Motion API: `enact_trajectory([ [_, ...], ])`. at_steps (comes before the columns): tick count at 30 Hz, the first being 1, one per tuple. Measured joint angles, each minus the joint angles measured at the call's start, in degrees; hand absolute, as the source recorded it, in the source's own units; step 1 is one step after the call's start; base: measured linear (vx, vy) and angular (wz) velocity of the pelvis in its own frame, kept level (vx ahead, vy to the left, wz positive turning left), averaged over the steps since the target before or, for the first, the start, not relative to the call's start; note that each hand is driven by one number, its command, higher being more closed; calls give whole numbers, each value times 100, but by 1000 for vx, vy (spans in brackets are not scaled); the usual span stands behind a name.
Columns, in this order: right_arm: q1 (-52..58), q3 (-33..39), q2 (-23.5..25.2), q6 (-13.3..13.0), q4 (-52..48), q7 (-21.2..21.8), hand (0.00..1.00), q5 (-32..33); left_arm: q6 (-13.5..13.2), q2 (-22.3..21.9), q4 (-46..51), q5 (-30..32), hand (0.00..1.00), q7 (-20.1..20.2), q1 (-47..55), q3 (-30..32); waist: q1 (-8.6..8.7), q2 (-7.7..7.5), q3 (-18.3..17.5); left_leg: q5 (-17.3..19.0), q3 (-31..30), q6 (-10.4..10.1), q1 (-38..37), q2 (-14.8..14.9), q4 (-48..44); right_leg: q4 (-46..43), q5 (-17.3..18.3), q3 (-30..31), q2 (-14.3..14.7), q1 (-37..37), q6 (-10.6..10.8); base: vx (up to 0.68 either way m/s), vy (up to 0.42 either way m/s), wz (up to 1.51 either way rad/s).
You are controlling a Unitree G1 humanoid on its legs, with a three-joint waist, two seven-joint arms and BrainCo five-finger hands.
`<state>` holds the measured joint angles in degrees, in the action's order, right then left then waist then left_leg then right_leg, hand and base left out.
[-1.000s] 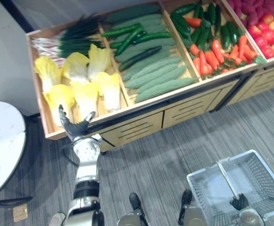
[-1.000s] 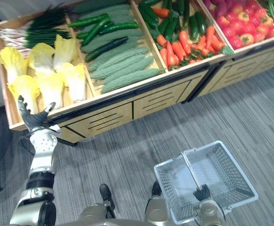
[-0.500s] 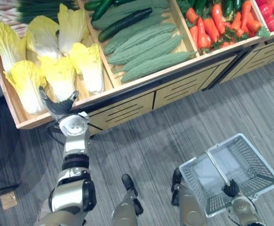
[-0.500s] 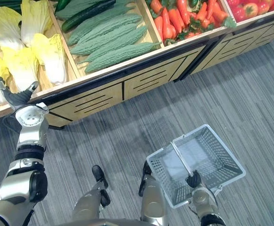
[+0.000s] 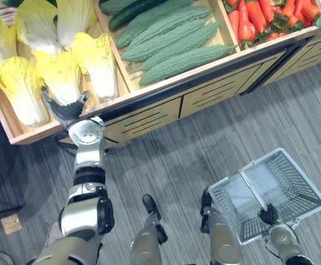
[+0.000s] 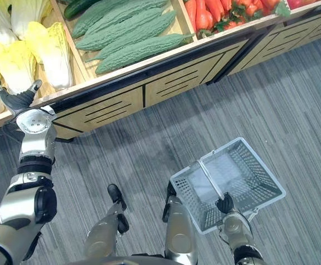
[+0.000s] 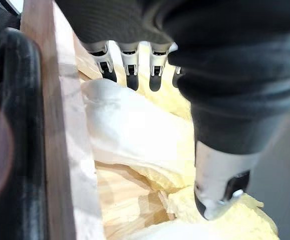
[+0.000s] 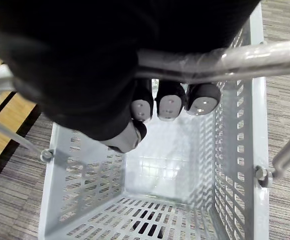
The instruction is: Pick vegetable in the basket
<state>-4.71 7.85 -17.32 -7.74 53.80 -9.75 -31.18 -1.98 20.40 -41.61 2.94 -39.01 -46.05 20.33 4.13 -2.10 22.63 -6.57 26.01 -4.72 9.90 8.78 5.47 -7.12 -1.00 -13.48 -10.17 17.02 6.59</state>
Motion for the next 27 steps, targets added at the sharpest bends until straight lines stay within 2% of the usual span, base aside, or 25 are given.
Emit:
enact_trajectory([
  [9, -82, -161, 18, -14, 7, -15, 100, 4, 143, 27, -262, 12, 0, -25, -362, 99, -41, -36, 88, -31, -11, -15, 110, 2, 0, -3, 0, -3, -2, 90, 0, 57, 5, 2],
  [20, -195, -198, 27, -16, 69, -30, 100, 10, 321, 462, -1039, 75, 0, 170, -1010, 90, -35, -59, 132, -100, -25, -31, 282, 32, 0, -3, 0, -37, 17, 218, -1, 52, 0, 3],
  [21, -196, -228, 26, -24, 69, -43, 100, 10, 362, 505, -1119, 77, 100, 200, -1065, 92, -35, -60, 132, -100, -18, -31, 292, 35, 0, -3, 0, -28, 20, 234, -1, 51, -5, -3],
  [27, -202, -389, 33, -49, 72, -96, 100, 19, 470, 695, -1338, 237, 100, 343, -1239, 148, -31, -91, 154, -115, 19, -55, 320, 46, 1, -3, 0, 9, 28, 290, -1, 56, -1, -3],
])
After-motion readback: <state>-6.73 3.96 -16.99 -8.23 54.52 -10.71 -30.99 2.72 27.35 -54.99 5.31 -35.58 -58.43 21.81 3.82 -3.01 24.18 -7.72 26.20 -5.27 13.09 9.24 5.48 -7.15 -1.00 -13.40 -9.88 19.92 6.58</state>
